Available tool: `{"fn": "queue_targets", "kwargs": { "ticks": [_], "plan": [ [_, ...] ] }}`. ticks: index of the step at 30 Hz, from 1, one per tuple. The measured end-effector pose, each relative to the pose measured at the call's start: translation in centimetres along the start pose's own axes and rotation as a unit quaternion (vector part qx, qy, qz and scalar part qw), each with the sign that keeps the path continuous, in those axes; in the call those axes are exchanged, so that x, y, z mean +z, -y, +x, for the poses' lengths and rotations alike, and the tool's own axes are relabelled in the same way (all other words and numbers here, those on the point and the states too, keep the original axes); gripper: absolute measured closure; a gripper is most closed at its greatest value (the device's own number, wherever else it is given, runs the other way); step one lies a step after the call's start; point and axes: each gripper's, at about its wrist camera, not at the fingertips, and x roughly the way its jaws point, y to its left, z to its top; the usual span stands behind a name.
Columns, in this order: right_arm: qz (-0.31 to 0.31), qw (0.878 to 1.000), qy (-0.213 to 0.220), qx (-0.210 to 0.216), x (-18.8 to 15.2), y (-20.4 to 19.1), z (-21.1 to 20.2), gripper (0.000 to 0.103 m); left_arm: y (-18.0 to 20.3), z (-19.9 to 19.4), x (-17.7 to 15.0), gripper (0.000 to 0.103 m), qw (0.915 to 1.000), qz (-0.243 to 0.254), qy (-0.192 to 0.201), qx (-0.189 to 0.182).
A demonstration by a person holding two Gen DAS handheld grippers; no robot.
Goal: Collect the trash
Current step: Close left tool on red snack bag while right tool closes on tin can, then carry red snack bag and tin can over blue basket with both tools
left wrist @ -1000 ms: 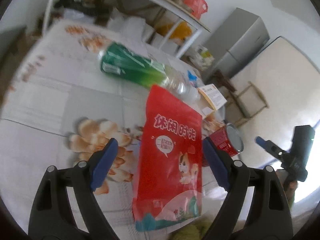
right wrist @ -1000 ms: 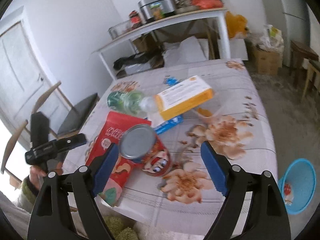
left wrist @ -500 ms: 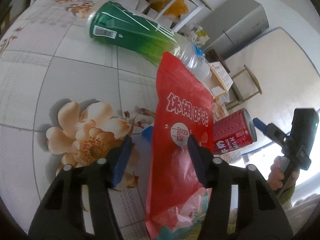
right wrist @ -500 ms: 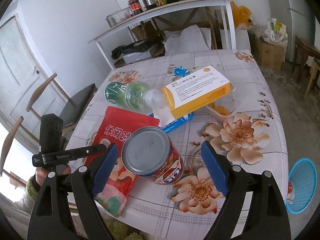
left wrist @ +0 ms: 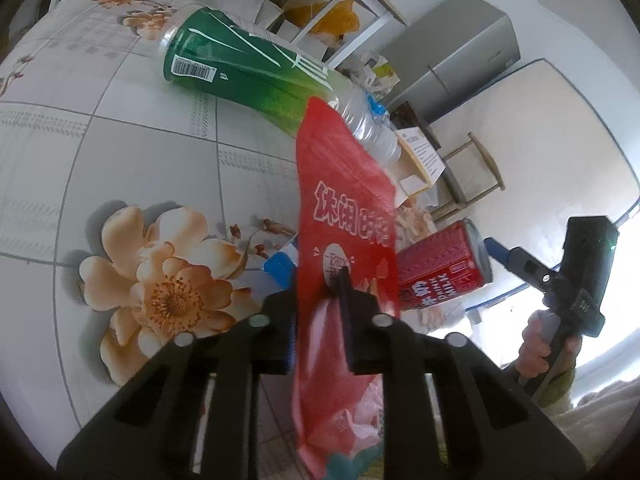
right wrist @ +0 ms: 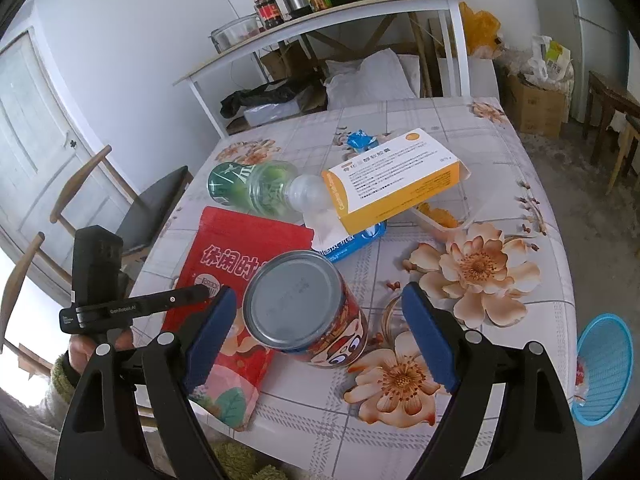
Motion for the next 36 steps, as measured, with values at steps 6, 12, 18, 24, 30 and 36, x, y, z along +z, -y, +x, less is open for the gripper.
{"fn": "queue_targets", "kwargs": {
  "ticks": [6, 12, 18, 24, 30, 36],
  "plan": [
    [-0.014, 1.000, 0.005, -0.002, -0.1, -0.4, 0.0, 0.021, -0.4, -1.5, -0.3, 0.097, 0.9994, -0.014, 0.024, -0.022],
    [-0.036, 0.999, 0.005, -0.012, -0.2, -1.2, 0.4, 0.021, -1.2, -3.4, -0.5, 0.103, 0.9960, -0.043, 0.057, -0.053],
    [-0.049, 0.999, -0.002, -0.021, -0.4, -1.6, 1.8, 0.021, -1.8, -4.4, -0.5, 0.103, 0.9903, -0.066, 0.080, -0.093],
    [-0.058, 0.998, -0.017, -0.029, -0.7, -1.9, 3.3, 0.021, -1.8, -4.1, -0.7, 0.103, 0.9912, -0.063, 0.077, -0.087],
    [-0.084, 0.994, -0.026, -0.062, -1.2, -2.7, 4.5, 0.021, -1.6, -4.0, -0.6, 0.103, 0.9906, -0.064, 0.078, -0.092],
    [-0.098, 0.991, -0.035, -0.079, -1.7, -3.0, 5.4, 0.021, -1.6, -4.0, -0.4, 0.103, 0.9902, -0.061, 0.081, -0.096]
  ]
}}
